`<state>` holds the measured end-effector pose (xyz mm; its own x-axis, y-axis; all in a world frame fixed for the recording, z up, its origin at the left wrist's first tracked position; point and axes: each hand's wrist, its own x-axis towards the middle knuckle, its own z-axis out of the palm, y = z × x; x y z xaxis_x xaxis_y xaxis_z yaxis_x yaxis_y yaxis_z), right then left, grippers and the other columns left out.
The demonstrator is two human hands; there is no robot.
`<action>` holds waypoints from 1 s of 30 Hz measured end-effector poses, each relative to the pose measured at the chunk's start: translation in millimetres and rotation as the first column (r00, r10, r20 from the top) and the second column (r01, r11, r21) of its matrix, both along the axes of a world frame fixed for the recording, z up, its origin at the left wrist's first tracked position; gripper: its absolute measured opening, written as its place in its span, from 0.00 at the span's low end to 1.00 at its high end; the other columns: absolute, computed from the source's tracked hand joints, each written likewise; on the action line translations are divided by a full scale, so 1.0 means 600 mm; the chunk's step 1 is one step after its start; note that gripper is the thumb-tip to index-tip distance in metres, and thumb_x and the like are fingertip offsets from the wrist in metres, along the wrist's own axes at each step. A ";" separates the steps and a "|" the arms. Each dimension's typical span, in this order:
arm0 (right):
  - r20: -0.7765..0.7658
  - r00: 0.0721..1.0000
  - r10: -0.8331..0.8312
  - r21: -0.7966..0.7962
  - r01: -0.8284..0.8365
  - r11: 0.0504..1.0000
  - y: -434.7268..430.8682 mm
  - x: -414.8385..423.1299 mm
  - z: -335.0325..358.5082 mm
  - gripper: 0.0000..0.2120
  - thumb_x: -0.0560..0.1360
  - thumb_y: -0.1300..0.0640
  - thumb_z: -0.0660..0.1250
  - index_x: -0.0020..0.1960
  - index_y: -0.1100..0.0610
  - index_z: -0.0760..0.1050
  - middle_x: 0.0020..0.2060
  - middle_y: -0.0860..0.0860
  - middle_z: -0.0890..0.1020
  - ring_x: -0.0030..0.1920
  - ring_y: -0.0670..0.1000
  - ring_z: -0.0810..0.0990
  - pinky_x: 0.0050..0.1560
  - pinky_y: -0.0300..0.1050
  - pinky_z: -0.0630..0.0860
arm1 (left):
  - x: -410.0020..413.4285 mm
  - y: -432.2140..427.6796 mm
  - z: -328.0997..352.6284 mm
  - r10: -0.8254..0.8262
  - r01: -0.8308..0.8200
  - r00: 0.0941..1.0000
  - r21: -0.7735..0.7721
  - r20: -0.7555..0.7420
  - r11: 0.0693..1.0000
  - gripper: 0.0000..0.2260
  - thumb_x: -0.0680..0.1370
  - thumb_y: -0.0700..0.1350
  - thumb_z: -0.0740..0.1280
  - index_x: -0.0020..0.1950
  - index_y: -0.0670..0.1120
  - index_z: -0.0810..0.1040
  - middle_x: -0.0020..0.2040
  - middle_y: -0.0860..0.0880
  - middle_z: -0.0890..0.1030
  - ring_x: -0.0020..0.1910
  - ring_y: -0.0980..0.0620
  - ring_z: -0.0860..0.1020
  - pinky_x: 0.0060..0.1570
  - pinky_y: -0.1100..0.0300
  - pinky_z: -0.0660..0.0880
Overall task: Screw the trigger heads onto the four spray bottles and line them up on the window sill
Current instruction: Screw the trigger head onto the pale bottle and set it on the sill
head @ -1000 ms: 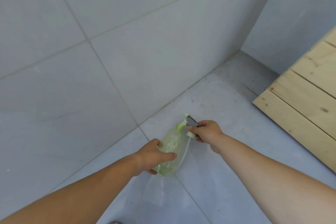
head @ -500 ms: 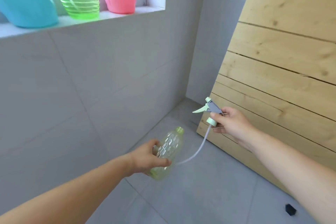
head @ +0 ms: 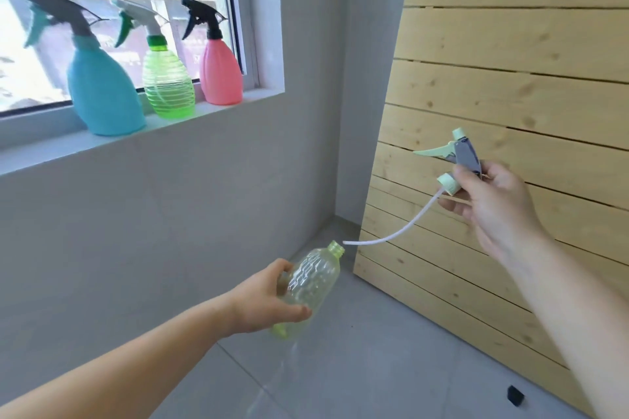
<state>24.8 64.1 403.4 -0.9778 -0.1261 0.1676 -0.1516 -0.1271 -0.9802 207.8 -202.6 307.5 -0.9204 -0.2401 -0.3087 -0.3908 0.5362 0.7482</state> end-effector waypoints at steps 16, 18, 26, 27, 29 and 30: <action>0.247 0.892 0.378 0.007 -0.391 0.920 -0.066 0.050 -0.066 0.05 0.79 0.68 0.66 0.51 0.60 0.77 0.46 0.58 0.84 0.46 0.54 0.85 0.48 0.49 0.85 | -0.005 0.038 0.015 -0.132 0.138 0.988 0.075 -0.086 0.988 0.26 0.70 0.52 0.79 0.64 0.55 0.74 0.56 0.53 0.84 0.53 0.54 0.84 0.55 0.56 0.82; 0.249 0.885 0.394 0.061 -0.420 0.905 -0.082 0.060 -0.079 0.06 0.79 0.67 0.65 0.52 0.58 0.77 0.46 0.58 0.85 0.49 0.55 0.85 0.50 0.51 0.84 | -0.005 0.041 0.014 -0.112 0.125 0.989 0.126 -0.100 0.984 0.27 0.67 0.54 0.78 0.63 0.55 0.75 0.56 0.52 0.85 0.53 0.51 0.85 0.55 0.53 0.83; 0.255 0.886 0.388 0.123 -0.428 0.895 -0.101 0.061 -0.092 0.06 0.81 0.62 0.65 0.57 0.57 0.77 0.52 0.59 0.86 0.54 0.55 0.84 0.50 0.49 0.82 | 0.007 0.036 0.010 -0.075 0.094 0.990 0.165 -0.117 0.982 0.30 0.63 0.59 0.78 0.62 0.53 0.76 0.55 0.50 0.85 0.53 0.48 0.85 0.55 0.49 0.83; 0.258 0.883 0.392 0.127 -0.433 0.892 -0.102 0.063 -0.093 0.07 0.81 0.61 0.65 0.59 0.57 0.77 0.53 0.59 0.86 0.54 0.55 0.84 0.49 0.49 0.82 | 0.009 0.036 0.010 -0.074 0.092 0.990 0.161 -0.118 0.983 0.29 0.63 0.59 0.78 0.61 0.53 0.76 0.55 0.50 0.85 0.52 0.48 0.85 0.54 0.50 0.83; 0.267 0.878 0.397 0.118 -0.439 0.891 -0.105 0.065 -0.097 0.08 0.81 0.61 0.65 0.60 0.59 0.76 0.53 0.60 0.85 0.54 0.55 0.83 0.49 0.49 0.82 | 0.012 0.034 0.010 -0.074 0.092 0.990 0.153 -0.117 0.984 0.28 0.64 0.58 0.78 0.61 0.53 0.76 0.54 0.50 0.86 0.51 0.48 0.85 0.53 0.50 0.83; 0.272 0.876 0.399 0.108 -0.440 0.892 -0.105 0.066 -0.099 0.08 0.81 0.61 0.65 0.60 0.59 0.76 0.52 0.60 0.85 0.54 0.55 0.83 0.49 0.49 0.82 | 0.012 0.034 0.010 -0.074 0.091 0.990 0.149 -0.116 0.985 0.28 0.63 0.59 0.78 0.61 0.54 0.76 0.54 0.50 0.86 0.51 0.48 0.85 0.53 0.49 0.83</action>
<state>64.6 1.2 344.1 -0.8343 -0.5382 -0.1195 0.1189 0.0360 -0.9922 215.3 -182.3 313.5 -0.9653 -0.1192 -0.2323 -0.2611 0.4391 0.8597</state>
